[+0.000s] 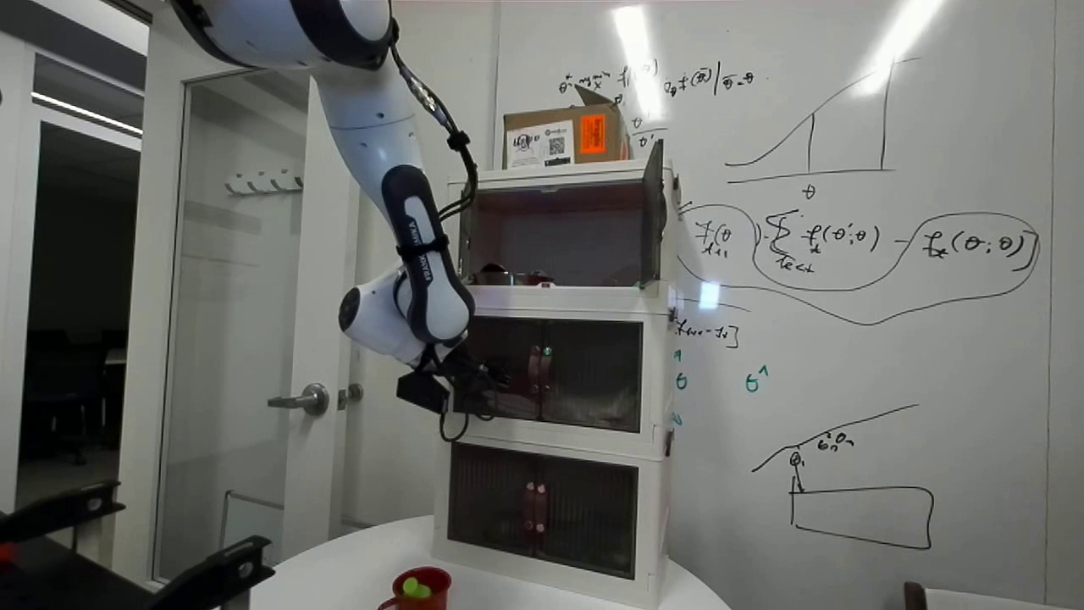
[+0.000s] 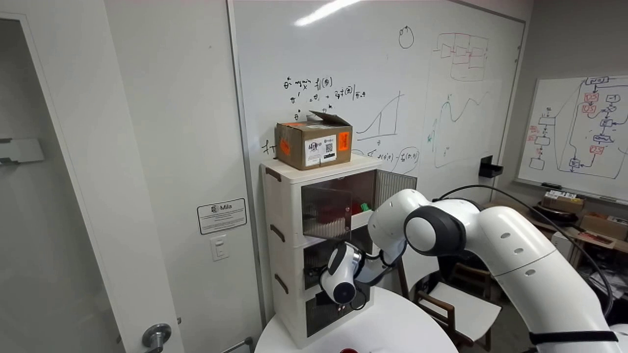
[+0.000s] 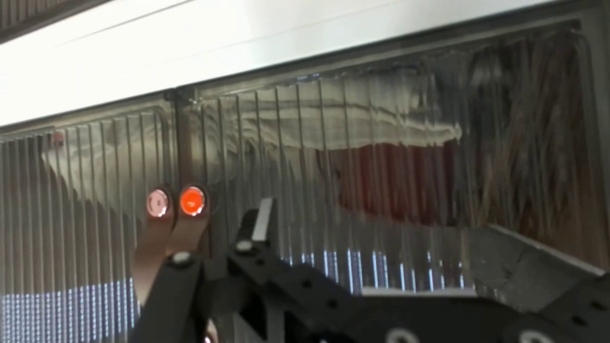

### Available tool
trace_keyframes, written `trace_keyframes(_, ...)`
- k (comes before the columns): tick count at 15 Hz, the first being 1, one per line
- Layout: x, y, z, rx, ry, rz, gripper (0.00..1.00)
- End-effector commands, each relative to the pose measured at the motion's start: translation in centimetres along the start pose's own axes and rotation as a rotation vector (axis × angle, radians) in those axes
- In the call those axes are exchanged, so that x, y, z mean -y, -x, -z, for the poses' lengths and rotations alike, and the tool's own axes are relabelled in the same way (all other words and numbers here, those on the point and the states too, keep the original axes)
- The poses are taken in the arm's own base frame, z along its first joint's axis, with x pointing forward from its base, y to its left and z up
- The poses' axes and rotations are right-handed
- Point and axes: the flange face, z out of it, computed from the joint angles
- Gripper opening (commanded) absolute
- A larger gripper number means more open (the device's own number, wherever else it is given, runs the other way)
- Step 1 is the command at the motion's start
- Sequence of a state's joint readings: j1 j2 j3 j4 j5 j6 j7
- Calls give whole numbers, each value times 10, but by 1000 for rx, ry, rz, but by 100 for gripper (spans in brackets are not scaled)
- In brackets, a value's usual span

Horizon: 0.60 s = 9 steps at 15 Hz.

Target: Close the middle left cabinet door

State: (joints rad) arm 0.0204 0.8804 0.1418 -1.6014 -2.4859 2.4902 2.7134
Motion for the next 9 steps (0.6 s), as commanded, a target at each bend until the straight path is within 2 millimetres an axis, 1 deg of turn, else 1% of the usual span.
trace_keyframes(1,-24,-29,46,105,6,-90,100)
trace_keyframes(2,-35,-29,62,168,14,-98,100)
trace_keyframes(4,-54,-36,89,285,5,-119,100)
trace_keyframes(6,-82,-45,119,406,6,-152,100)
trace_keyframes(9,-119,-57,172,600,-42,-181,100)
